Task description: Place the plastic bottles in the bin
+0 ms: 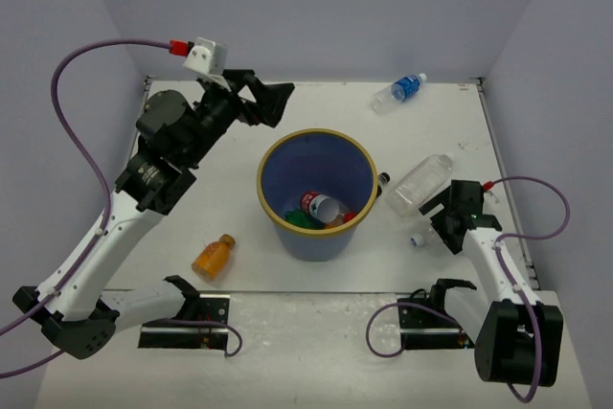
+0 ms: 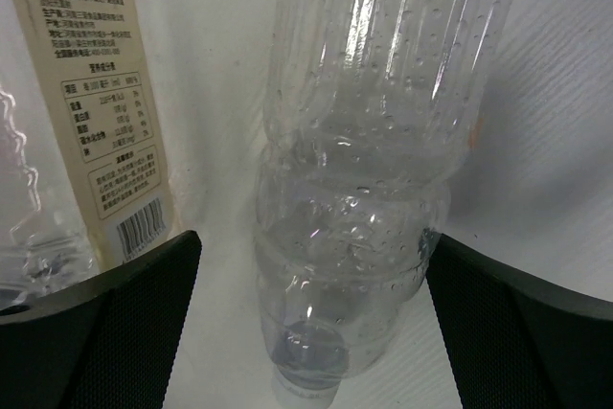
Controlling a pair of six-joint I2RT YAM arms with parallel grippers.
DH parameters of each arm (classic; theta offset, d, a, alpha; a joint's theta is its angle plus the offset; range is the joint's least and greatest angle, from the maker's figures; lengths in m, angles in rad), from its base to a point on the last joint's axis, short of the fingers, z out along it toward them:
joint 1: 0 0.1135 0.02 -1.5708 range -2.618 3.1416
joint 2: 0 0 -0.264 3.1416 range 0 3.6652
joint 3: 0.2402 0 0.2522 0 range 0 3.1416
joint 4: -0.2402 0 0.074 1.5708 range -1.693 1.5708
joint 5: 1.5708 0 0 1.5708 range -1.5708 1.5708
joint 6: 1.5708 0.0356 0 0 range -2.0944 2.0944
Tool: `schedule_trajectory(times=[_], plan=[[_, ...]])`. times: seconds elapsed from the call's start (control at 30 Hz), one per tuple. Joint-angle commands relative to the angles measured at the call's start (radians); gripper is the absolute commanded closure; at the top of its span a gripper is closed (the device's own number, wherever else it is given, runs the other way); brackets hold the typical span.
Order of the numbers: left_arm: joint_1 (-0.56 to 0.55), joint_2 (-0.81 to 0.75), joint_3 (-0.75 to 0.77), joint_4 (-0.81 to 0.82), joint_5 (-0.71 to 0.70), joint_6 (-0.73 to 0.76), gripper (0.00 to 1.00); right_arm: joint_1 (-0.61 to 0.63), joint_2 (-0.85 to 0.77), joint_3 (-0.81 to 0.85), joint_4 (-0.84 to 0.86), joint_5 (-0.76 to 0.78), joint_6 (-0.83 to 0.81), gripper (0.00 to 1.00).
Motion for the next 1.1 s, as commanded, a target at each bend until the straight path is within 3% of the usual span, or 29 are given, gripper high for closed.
schedule_trajectory(times=[0.0,0.13,0.23,0.43,0.5,0.63,0.9,1.07], plan=[[0.0,0.017,-0.02,-0.094,-0.412,0.017,0.0,-0.008,0.065,0.012,0.083,-0.037,0.013,0.01],[0.021,0.006,-0.117,-0.148,-0.624,-0.056,0.0,-0.01,0.128,0.021,0.1,-0.047,0.025,0.05],[0.057,-0.025,-0.228,-0.182,-0.696,-0.13,0.0,-0.009,0.156,0.027,0.099,-0.055,0.025,0.17],[0.149,-0.131,-0.43,-0.219,-0.733,-0.28,0.0,-0.012,0.137,0.012,0.096,-0.031,0.058,0.41],[0.173,-0.174,-0.517,-0.237,-0.794,-0.372,0.0,-0.012,0.079,-0.008,0.09,-0.011,0.07,0.52],[0.179,-0.199,-0.587,-0.266,-0.785,-0.456,0.0,-0.011,-0.032,-0.008,0.029,0.04,0.079,0.65],[0.179,-0.182,-0.634,-0.301,-0.769,-0.533,0.0,-0.012,-0.339,0.158,-0.151,0.115,0.008,0.68],[0.178,-0.163,-0.639,-0.306,-0.708,-0.522,0.0,-0.01,-0.467,0.261,0.033,-0.125,-0.201,0.72]])
